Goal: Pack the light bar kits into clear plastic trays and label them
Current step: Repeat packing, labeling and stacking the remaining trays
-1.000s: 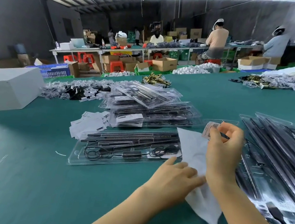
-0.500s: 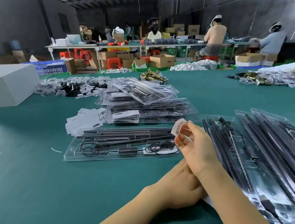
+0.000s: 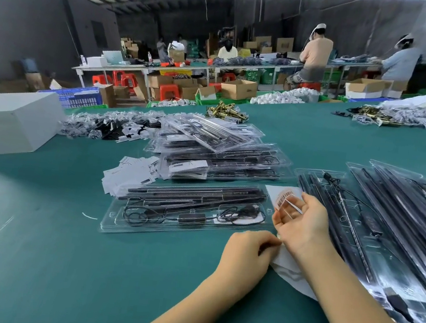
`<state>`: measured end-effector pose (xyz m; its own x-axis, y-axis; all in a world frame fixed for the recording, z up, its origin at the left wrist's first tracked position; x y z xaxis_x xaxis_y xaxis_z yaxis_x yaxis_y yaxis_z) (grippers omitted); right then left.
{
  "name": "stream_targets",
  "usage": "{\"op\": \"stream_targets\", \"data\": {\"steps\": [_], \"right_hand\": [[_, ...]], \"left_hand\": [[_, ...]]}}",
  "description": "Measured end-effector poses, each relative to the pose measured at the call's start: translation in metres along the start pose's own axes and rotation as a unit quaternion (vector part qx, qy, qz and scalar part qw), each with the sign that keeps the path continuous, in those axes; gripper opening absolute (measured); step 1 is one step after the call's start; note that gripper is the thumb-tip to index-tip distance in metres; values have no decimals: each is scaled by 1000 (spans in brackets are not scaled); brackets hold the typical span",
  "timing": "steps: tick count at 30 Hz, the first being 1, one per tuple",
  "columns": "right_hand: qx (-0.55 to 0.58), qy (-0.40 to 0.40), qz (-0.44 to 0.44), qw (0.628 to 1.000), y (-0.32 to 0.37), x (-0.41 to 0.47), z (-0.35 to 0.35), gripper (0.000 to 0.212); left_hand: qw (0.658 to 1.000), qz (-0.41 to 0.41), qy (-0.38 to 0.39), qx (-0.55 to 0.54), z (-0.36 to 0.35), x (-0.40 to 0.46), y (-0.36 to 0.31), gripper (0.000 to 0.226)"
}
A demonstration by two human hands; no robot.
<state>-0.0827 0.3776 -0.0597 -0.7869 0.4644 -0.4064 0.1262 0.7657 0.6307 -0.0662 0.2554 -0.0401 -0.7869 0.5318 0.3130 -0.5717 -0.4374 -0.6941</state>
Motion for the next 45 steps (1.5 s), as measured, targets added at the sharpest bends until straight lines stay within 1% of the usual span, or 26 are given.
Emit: {"op": "stream_targets", "data": {"steps": [3,6,9,11,13,14,15,16,17,18,20,22,24,26,29,31,32,33,34,35,36,38,39,41,43,45], "right_hand": [[0,19,-3,1000,-2,-2,-4,13],[-38,35,5,999,-5,-4,-10,17],[-43,64,-23,997,-11,-8,-22,20],[-57,81,-54,994,-16,-9,-29,19],[-76,87,-82,990,-20,-8,-36,18],[-85,88,-91,988,-22,-7,-39,17],[-91,88,-96,987,-23,-5,-42,14],[-93,87,-97,987,-25,-3,-45,11],[-93,86,-94,987,-27,0,-47,9],[-93,87,-86,988,-29,3,-49,9],[-90,93,-68,989,-32,8,-50,13],[-86,99,-55,990,-31,12,-50,15],[-78,106,-41,991,-24,15,-49,16],[-52,115,-42,991,-18,19,-47,17],[-19,113,-56,992,-19,20,-42,14],[-66,110,-35,991,-21,19,-40,13],[-115,116,-10,987,-21,18,-42,14],[-174,132,24,975,-21,14,-46,16],[-241,158,64,955,-23,9,-52,20],[-313,188,105,925,-27,3,-59,24],[-384,219,143,885,-33,-5,-67,28],[-486,277,203,804,-48,-20,-79,31],[-508,306,217,775,-56,-27,-84,30],[-520,357,227,742,-67,-37,-90,31],[-522,388,238,722,-71,-44,-94,35],[-512,402,240,720,-73,-46,-96,38]], "left_hand": [[998,-35,24,45,-1,-1,0,27],[998,-46,-9,32,15,-3,5,29],[996,-8,-87,11,54,-7,20,22],[983,31,-181,28,95,-13,39,18],[946,93,-288,114,143,-24,64,20],[921,153,-319,164,165,-31,82,24],[895,235,-323,199,183,-38,103,29],[872,315,-306,217,196,-47,125,34],[860,371,-278,212,203,-54,143,37],[863,395,-256,186,206,-60,157,36],[884,371,-256,122,208,-64,169,27],[889,341,-285,109,212,-68,170,21],[881,333,-312,125,217,-72,170,25],[879,332,-319,127,215,-75,169,28],[893,330,-282,119,205,-72,166,33],[896,321,-270,148,200,-69,158,33],[889,311,-281,185,200,-67,152,31],[880,291,-302,223,201,-65,142,26],[878,252,-326,243,200,-63,129,20],[886,196,-343,244,196,-59,115,15],[899,136,-344,236,189,-54,101,12],[935,53,-299,186,169,-44,79,12],[952,39,-267,145,159,-40,73,15],[975,48,-210,52,141,-35,70,21],[982,78,-167,-35,129,-33,75,25],[981,99,-142,-90,125,-33,81,18]]}}
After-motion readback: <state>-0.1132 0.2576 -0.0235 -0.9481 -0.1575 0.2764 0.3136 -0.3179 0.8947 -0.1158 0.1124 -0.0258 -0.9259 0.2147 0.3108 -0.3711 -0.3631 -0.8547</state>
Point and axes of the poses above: each hand's wrist, its own x-axis towards the middle knuckle, its own z-axis out of the back of the hand, y = z × x, the point moved 8 cm from there along x, towards the middle knuckle
